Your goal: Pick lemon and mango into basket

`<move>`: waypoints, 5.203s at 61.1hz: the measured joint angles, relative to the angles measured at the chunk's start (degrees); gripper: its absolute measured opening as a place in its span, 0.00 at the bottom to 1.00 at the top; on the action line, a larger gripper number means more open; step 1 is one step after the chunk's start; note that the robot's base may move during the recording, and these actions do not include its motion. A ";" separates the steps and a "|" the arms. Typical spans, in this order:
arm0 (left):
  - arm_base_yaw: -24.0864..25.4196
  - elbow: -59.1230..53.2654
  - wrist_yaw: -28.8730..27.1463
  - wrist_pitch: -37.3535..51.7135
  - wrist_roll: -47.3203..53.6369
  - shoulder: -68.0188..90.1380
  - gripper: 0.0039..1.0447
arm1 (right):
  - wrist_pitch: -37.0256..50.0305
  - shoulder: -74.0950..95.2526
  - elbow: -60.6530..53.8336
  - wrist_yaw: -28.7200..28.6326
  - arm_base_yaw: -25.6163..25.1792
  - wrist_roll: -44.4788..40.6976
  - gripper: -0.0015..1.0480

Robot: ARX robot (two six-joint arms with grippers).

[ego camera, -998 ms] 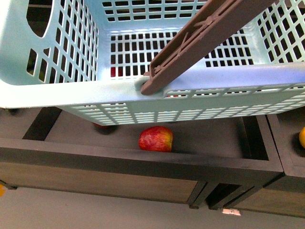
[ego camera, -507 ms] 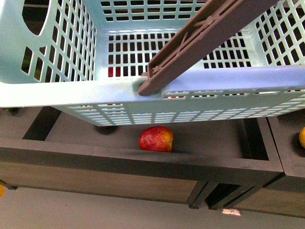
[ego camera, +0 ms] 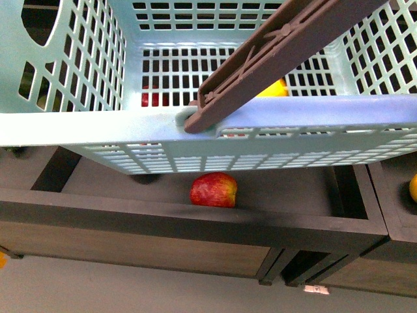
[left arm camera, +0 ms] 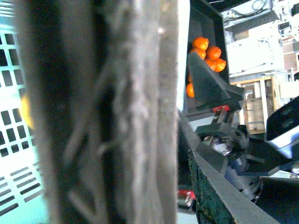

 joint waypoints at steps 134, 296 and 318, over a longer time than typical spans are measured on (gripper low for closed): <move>-0.07 0.00 0.63 0.00 0.20 0.17 0.26 | -1.33 -25.53 -25.75 1.55 -1.38 -5.73 0.92; 0.04 0.15 0.26 0.00 0.26 0.22 0.26 | -1.38 -25.29 -25.81 1.51 -1.36 -5.88 0.92; 0.33 0.24 0.00 0.00 0.24 0.22 0.26 | -1.38 -25.31 -25.79 1.53 -1.33 -5.88 0.92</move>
